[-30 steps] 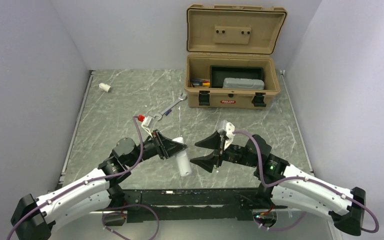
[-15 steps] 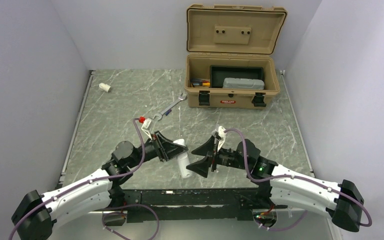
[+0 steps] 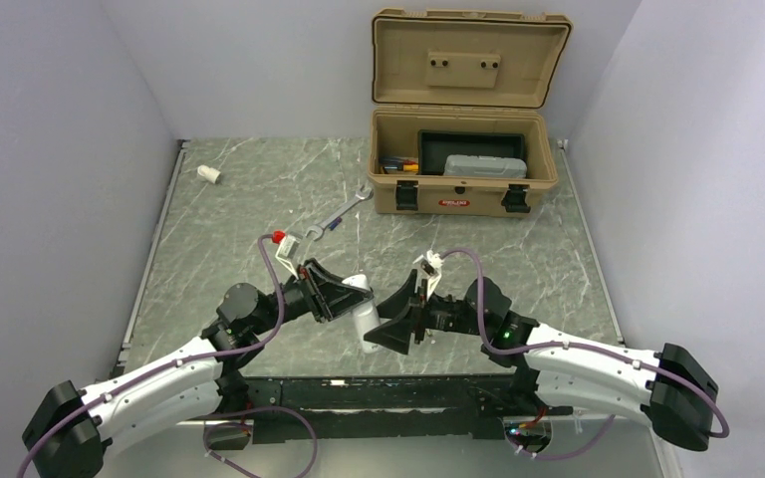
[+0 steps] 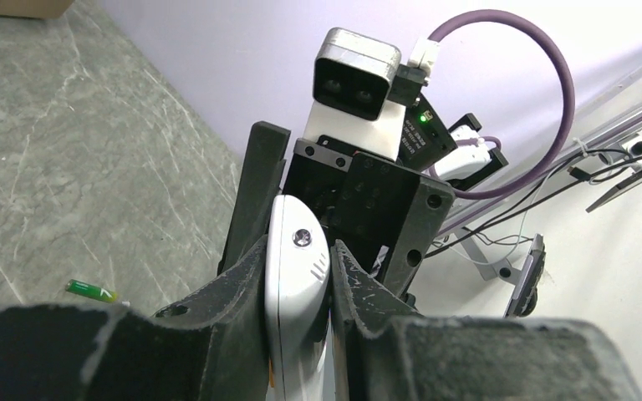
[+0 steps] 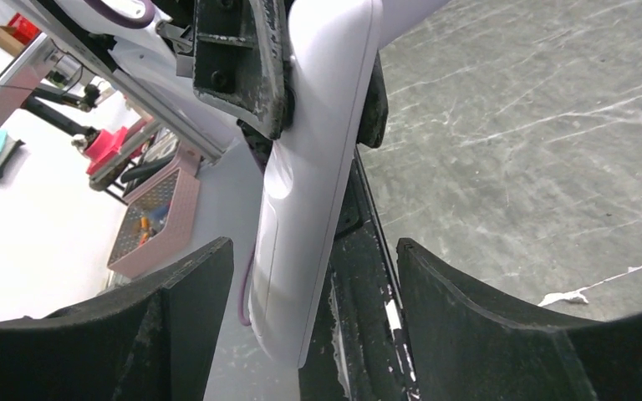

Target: Load the batteries into the remote control

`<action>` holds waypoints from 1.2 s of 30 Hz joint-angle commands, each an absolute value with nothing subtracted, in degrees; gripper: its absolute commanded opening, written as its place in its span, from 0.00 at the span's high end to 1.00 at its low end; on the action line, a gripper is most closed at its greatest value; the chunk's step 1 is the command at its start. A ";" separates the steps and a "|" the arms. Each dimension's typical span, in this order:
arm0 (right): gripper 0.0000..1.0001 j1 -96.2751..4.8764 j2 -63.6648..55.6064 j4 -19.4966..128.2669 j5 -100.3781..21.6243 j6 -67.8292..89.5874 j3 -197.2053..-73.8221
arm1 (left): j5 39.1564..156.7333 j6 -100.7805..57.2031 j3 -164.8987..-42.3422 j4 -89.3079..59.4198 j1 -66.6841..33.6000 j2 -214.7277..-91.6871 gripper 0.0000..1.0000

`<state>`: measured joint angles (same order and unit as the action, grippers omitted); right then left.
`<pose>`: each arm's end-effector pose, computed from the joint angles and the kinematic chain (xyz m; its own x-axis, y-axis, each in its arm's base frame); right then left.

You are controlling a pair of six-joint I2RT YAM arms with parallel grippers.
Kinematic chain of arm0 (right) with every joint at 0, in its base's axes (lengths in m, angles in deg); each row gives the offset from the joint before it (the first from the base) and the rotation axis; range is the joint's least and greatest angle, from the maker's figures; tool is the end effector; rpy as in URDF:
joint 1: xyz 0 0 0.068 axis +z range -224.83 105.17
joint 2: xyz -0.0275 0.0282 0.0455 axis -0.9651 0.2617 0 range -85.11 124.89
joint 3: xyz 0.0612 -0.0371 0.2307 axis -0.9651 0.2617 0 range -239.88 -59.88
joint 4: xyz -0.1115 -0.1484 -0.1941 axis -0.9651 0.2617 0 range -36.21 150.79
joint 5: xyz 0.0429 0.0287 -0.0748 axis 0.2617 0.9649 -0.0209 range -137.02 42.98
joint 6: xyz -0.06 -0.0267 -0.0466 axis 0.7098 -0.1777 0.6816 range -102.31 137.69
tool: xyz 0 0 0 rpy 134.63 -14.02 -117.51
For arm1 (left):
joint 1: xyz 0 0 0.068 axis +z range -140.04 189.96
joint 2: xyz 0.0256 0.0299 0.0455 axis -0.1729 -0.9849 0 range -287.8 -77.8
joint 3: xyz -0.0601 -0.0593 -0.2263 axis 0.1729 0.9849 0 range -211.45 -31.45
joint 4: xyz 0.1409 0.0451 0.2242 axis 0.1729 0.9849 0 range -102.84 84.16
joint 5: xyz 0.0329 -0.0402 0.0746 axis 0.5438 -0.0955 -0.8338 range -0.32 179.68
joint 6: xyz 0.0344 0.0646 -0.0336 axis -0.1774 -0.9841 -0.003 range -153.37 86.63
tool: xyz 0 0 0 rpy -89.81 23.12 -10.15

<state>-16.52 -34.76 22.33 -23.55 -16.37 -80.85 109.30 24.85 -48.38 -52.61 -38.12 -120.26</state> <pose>0.1127 0.2354 0.2252 -0.5386 0.1059 -0.8359 -0.8304 0.1013 0.5479 0.1418 -0.1930 0.2493 -0.6940 -0.4256 -0.5807 0.6234 0.0483 -0.7804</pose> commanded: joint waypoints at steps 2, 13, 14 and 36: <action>0.30 -16.57 -33.25 16.05 -20.85 -18.62 -81.07 | 109.27 24.70 -48.59 -57.66 -38.13 -119.55 1.00; 1.00 -16.58 -30.36 13.50 -18.20 -20.87 -82.17 | 109.88 24.13 -48.23 -59.40 -38.19 -119.68 1.00; 1.00 -16.58 -30.19 13.25 -18.02 -21.15 -82.19 | 109.92 24.07 -48.29 -59.03 -38.18 -119.60 0.98; 1.00 -16.61 -28.07 7.95 -15.83 -24.34 -83.42 | 110.79 24.42 -46.54 -60.91 -39.13 -121.16 0.52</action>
